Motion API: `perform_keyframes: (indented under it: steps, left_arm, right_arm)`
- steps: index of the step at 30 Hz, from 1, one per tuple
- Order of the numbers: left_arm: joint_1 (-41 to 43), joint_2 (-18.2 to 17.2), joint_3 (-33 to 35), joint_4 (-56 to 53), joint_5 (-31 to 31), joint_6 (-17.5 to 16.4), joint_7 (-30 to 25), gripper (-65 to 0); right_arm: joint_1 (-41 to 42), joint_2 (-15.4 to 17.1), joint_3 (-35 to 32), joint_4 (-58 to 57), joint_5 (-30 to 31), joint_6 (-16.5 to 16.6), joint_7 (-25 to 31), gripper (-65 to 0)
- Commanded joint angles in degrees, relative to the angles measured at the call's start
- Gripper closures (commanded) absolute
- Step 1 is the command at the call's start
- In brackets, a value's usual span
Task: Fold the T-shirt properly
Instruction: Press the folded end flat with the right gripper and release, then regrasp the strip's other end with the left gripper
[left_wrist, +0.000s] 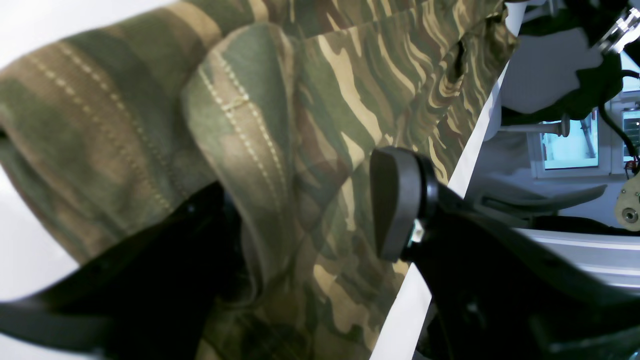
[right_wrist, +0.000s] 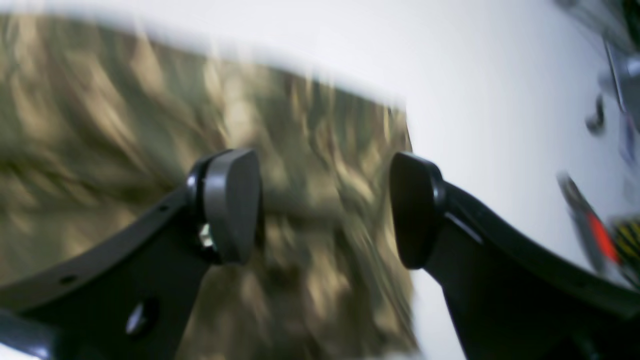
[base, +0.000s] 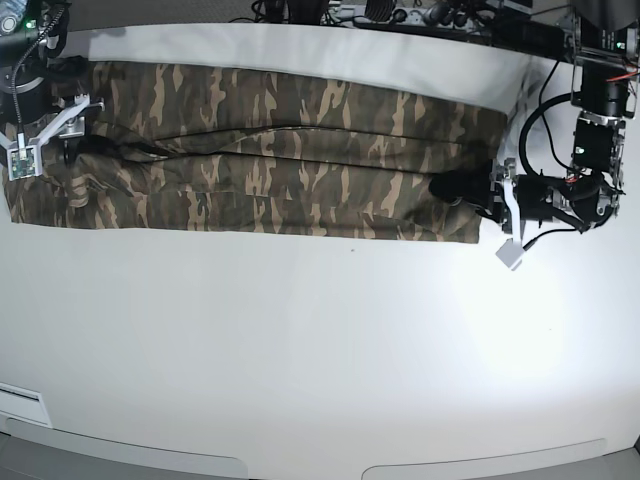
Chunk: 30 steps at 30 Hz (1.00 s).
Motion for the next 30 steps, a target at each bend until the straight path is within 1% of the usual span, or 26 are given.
perform_keyframes:
  steps: [1,3,4,5,6,7,9,10,13,16,18,20,23,26,28,30]
  left_arm:
    - [-0.8,-1.3,-0.2,0.4,1.0,-0.2,1.3,-34.9]
    - [-0.8,-1.4,-0.2,0.4,1.0,-0.2,1.3,-34.9]
    - [-0.8,-1.3,-0.2,0.4,1.0,-0.2,1.3,-34.9]
    - [-0.8,-1.3,-0.2,0.5,1.0,-0.2,1.3,-34.9]
    - [-0.9,-1.2,-0.2,0.5,1.0,-0.2,1.3,-34.9]
    - [-0.9,-1.2,-0.2,0.5,1.0,-0.2,1.3,-34.9]
    - [-0.9,-1.2,-0.2,0.5,1.0,-0.2,1.3,-34.9]
    - [-1.0,-1.4,-0.2,0.5,1.0,-0.2,1.3,-34.9]
    - [-1.4,-1.5,-1.1,0.5,1.0,-0.2,1.3,-34.9]
    - [-2.1,-1.9,-3.3,0.5,1.0,-0.1,1.3,-34.9]
    - [-2.7,-1.9,-5.5,0.5,1.0,0.1,1.3,-34.9]
    - [-3.1,-1.9,-7.9,0.5,1.0,0.7,1.3,-34.9]
    - [-3.2,-1.9,-11.7,0.5,1.0,1.2,1.3,-34.9]
    - [-3.1,-1.8,-14.8,0.5,1.0,3.2,1.3,-34.9]
    - [-2.6,-1.9,-16.4,0.5,1.0,4.1,1.3,-34.9]
    - [-1.0,-1.8,-17.8,0.5,1.0,4.1,1.3,-34.9]
  right_arm:
    - [0.1,0.7,0.3,0.8,1.9,1.3,2.8,-42.4]
    - [1.9,0.7,0.3,0.8,5.3,5.7,4.0,-41.3]
    - [3.0,0.7,0.3,0.8,6.3,7.4,3.9,-38.9]
    - [4.1,0.7,0.3,0.8,6.7,8.3,4.0,-34.8]
    - [5.3,0.7,0.3,0.8,7.2,9.0,4.3,-28.2]
    - [6.6,0.7,0.3,0.3,7.9,9.9,4.8,-19.3]
    - [8.9,0.7,0.2,-4.6,9.0,12.4,4.9,0.0]
    - [10.1,0.6,0.2,-7.8,9.7,13.9,4.8,0.0]
    - [12.6,0.5,0.2,-18.4,12.5,16.0,4.5,0.0]
    - [13.5,-0.9,0.2,-26.9,12.4,17.2,3.3,0.0]
    - [13.4,-1.6,0.2,-31.0,12.4,19.2,3.3,0.0]
    - [13.5,-2.2,0.2,-33.9,12.4,19.8,3.3,0.0]
    - [13.4,-3.2,0.2,-35.1,12.4,19.8,3.3,0.0]
    - [13.7,-3.8,0.2,-35.1,12.4,19.7,3.3,0.0]
    - [13.6,-3.8,0.2,-35.1,12.3,17.7,3.3,0.0]
    - [13.6,-3.8,0.2,-35.1,11.5,14.9,3.3,0.0]
